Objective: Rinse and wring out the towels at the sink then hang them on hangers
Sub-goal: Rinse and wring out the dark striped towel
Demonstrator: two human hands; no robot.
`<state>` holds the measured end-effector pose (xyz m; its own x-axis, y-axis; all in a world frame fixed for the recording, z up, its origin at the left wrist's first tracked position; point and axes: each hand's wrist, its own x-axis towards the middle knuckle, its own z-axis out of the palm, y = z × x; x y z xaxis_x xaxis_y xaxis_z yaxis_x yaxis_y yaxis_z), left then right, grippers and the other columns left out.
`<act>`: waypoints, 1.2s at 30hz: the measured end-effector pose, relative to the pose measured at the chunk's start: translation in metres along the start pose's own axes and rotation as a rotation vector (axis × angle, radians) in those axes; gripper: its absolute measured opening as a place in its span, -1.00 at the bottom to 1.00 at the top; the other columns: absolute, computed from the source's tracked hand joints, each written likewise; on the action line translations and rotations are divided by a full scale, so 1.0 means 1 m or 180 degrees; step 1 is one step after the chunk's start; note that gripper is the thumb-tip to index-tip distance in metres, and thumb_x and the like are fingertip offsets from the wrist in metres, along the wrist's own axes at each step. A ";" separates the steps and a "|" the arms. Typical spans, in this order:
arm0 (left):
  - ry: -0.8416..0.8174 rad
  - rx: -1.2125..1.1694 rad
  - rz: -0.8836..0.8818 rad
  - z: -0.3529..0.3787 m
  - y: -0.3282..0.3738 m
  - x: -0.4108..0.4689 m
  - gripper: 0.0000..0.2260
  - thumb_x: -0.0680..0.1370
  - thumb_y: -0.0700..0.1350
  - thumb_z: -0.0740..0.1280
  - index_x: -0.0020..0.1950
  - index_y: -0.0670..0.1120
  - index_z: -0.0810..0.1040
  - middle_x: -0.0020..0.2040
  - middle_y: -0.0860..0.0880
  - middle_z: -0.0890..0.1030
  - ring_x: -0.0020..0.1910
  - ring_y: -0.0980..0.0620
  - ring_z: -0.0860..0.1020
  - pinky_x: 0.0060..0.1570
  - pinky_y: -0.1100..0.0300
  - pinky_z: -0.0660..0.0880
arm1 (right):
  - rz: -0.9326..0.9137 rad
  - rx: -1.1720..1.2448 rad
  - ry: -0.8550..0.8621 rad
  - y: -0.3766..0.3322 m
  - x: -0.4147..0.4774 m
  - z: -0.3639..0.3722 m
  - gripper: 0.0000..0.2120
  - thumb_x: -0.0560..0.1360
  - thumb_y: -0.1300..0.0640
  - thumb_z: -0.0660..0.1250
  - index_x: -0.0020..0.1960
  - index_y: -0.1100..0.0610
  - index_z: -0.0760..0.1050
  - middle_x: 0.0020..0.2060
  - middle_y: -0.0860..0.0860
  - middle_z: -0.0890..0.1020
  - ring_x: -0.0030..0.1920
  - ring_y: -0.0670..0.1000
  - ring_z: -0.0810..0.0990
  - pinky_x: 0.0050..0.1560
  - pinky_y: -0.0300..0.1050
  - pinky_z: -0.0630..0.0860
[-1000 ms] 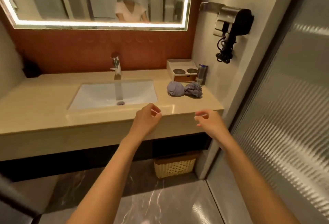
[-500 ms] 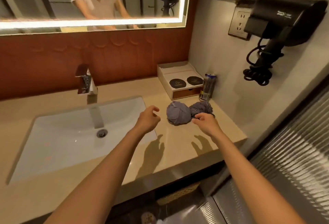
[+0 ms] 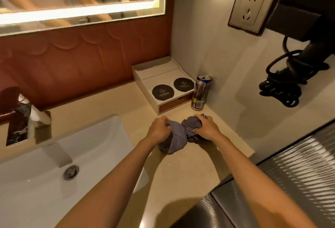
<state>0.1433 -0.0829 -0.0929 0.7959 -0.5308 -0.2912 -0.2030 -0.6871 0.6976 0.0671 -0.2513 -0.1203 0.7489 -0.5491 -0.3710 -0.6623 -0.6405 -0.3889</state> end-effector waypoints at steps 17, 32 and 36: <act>-0.0525 -0.1431 0.0238 -0.030 -0.002 -0.009 -0.55 0.57 -0.13 0.26 0.44 -0.05 0.25 0.25 -0.17 0.45 0.03 -0.08 0.53 -0.11 0.11 0.55 | -0.0366 0.1346 0.1697 -0.042 -0.072 -0.054 -0.66 0.47 0.11 0.33 0.25 -0.02 0.51 0.14 0.09 0.52 0.12 0.10 0.51 0.18 -0.01 0.45; 0.1395 -0.1192 0.0488 -0.191 -0.112 -0.140 -0.80 0.58 -0.23 0.17 -0.24 -0.11 0.44 -0.33 -0.01 0.44 -0.33 0.11 0.38 -0.29 0.16 0.31 | -0.1791 0.2165 -0.0844 -0.220 -0.153 0.033 -0.77 0.50 0.40 0.22 -0.12 0.07 0.45 -0.22 0.03 0.57 -0.21 -0.04 0.50 -0.28 -0.24 0.41; 0.2032 -0.1625 0.0099 -0.210 -0.124 -0.165 -0.79 0.60 -0.17 0.10 -0.21 -0.15 0.42 -0.24 -0.13 0.49 -0.26 -0.03 0.42 -0.23 0.14 0.30 | -0.1771 0.2294 -0.1351 -0.265 -0.170 0.071 -0.83 0.55 0.32 0.13 -0.10 0.14 0.46 -0.13 0.09 0.54 -0.08 0.01 0.50 -0.06 -0.16 0.49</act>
<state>0.1569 0.1945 0.0064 0.9970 -0.0551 0.0546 -0.0681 -0.2844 0.9563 0.1136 0.0500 -0.0140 0.9789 0.0563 -0.1965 -0.1825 -0.1929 -0.9641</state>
